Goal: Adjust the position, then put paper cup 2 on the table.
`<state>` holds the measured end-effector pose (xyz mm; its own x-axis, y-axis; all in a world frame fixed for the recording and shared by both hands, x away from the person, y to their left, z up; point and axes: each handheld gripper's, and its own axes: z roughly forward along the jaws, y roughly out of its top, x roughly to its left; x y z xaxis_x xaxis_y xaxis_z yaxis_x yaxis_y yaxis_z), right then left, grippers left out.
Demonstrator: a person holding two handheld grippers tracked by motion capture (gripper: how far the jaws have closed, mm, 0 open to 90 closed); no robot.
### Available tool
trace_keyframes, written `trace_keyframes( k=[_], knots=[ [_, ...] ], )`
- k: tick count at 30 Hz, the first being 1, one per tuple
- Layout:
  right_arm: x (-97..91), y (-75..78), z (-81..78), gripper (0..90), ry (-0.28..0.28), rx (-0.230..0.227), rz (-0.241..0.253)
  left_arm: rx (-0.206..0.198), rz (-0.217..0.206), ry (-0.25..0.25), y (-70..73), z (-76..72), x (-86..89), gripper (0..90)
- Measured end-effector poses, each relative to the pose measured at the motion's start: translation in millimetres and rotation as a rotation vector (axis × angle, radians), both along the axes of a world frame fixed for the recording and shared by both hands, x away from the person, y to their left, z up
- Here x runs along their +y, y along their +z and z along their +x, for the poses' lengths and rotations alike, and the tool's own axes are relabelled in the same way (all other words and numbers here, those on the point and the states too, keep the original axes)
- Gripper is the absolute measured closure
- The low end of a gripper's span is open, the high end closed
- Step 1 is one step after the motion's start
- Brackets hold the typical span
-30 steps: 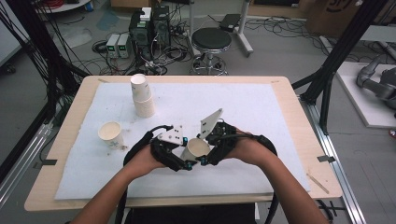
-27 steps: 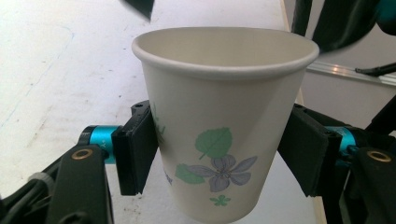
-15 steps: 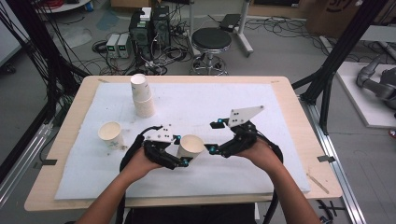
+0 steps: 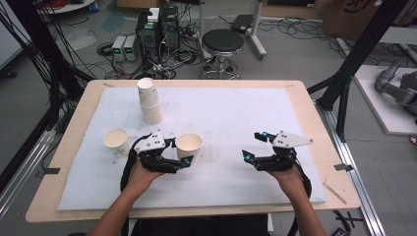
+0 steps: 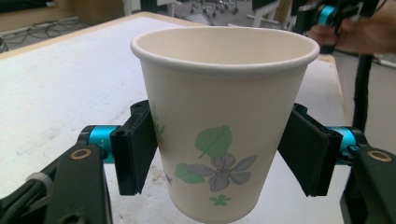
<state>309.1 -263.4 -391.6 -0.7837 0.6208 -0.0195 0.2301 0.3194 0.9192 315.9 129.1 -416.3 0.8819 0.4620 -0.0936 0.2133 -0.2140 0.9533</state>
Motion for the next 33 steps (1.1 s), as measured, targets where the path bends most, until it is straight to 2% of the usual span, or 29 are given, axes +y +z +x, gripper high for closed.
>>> trace_keyframes(
  k=[1, 4, 5, 6, 9, 16, 23, 27, 33],
  knots=[
    [-5.8, -5.1, -2.1, 21.7, -0.035, -0.007, -0.001, -0.005, -0.013, 0.009, -0.3, -0.6, 0.3, 31.8],
    [-16.4, -13.6, -6.0, 21.7, -0.079, -0.001, -0.01, -0.025, -0.049, 0.042, 0.0, -2.3, 3.2, 31.8],
    [-18.8, -14.5, -6.0, 21.7, -0.085, 0.001, -0.022, -0.025, -0.049, 0.042, 0.0, -2.3, 3.2, 31.8],
    [-21.1, -14.6, -6.1, 21.7, -0.095, 0.001, -0.026, -0.036, -0.069, 0.065, 1.0, -3.3, 4.6, 31.8],
    [-27.2, -14.0, -8.1, 21.7, -0.115, -0.002, -0.013, -0.06, -0.1, 0.098, 3.1, -4.2, 7.0, 31.8],
    [-35.8, -13.4, -7.7, 21.7, -0.135, -0.004, 0.008, -0.083, -0.106, 0.148, 6.3, -4.5, 12.2, 31.8],
    [-30.4, -15.7, -1.3, 21.8, -0.135, 0.003, 0.013, -0.11, -0.12, 0.161, 9.5, -4.5, 13.7, 31.9],
    [-25.8, -18.2, -1.1, 21.9, -0.121, 0.012, 0.001, -0.122, -0.11, 0.164, 8.3, -4.7, 10.9, 31.9],
    [-31.4, -18.4, -2.8, 21.9, -0.14, 0.012, 0.013, -0.128, -0.121, 0.169, 8.7, -1.5, 7.1, 31.9]
  ],
)
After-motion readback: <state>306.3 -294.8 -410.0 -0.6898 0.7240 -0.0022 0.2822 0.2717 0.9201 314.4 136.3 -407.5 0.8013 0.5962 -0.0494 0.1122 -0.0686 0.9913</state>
